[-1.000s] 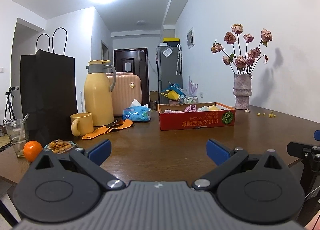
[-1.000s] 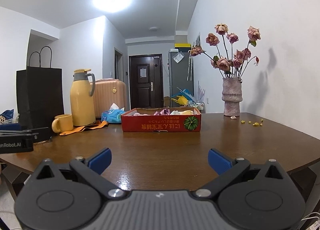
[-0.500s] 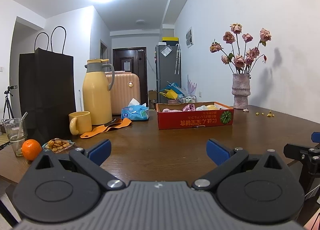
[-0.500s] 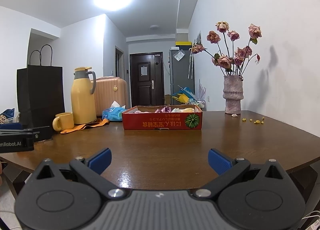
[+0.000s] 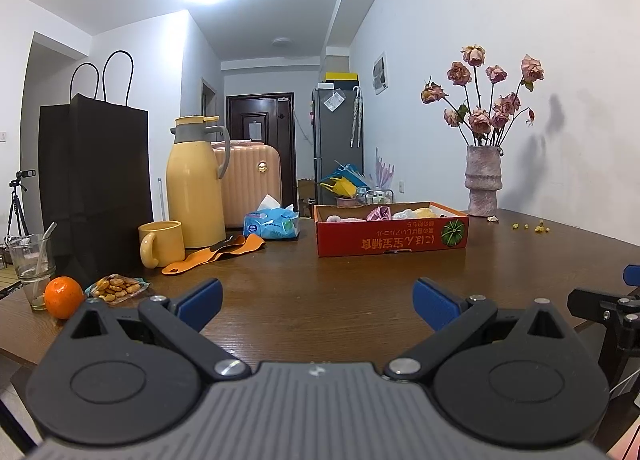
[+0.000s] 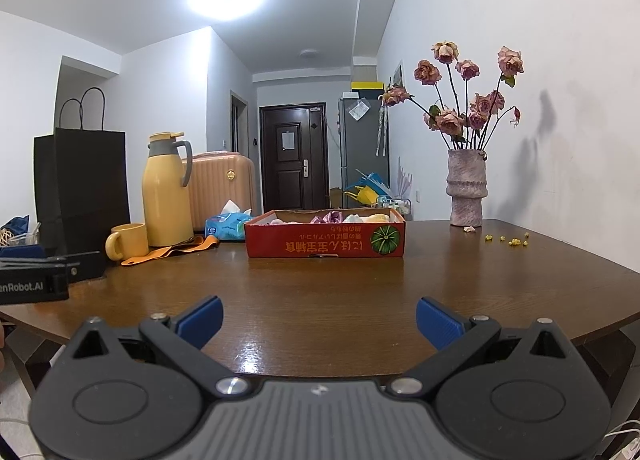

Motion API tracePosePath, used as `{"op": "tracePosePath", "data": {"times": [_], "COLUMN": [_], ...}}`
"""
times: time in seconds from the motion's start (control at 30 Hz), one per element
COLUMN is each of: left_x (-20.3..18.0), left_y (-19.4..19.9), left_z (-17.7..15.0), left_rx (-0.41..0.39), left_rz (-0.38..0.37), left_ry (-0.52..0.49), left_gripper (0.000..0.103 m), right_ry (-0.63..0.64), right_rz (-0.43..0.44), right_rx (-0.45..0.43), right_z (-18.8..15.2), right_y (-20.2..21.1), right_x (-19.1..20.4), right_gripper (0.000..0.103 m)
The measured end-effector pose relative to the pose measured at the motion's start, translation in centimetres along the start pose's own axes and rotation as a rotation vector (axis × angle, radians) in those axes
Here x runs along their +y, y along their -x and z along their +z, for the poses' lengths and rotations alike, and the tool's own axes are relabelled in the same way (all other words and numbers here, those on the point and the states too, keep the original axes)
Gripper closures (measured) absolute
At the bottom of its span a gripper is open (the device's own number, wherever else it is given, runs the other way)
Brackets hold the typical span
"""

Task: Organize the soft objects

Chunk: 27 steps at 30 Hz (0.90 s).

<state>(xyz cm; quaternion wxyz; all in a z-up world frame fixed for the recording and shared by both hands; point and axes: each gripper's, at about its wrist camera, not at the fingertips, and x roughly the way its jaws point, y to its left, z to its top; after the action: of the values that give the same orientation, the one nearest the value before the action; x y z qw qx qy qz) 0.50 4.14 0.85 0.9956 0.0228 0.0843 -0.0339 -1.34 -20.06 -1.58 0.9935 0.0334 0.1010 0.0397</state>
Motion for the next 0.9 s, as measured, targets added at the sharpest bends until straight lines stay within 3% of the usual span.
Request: {"op": "tracePosePath", "data": {"times": [0.9], "left_x": [0.10], "left_y": [-0.17], "left_z": [-0.12], "left_rx": [0.007], "left_rz": [0.002], "left_ry": [0.007], "left_gripper": [0.000], "right_ry": [0.001], "right_rz": [0.001], "right_rx": [0.012], "right_z": [-0.34], "right_y": [-0.29], "right_x": [-0.13], "right_gripper": [0.000]}}
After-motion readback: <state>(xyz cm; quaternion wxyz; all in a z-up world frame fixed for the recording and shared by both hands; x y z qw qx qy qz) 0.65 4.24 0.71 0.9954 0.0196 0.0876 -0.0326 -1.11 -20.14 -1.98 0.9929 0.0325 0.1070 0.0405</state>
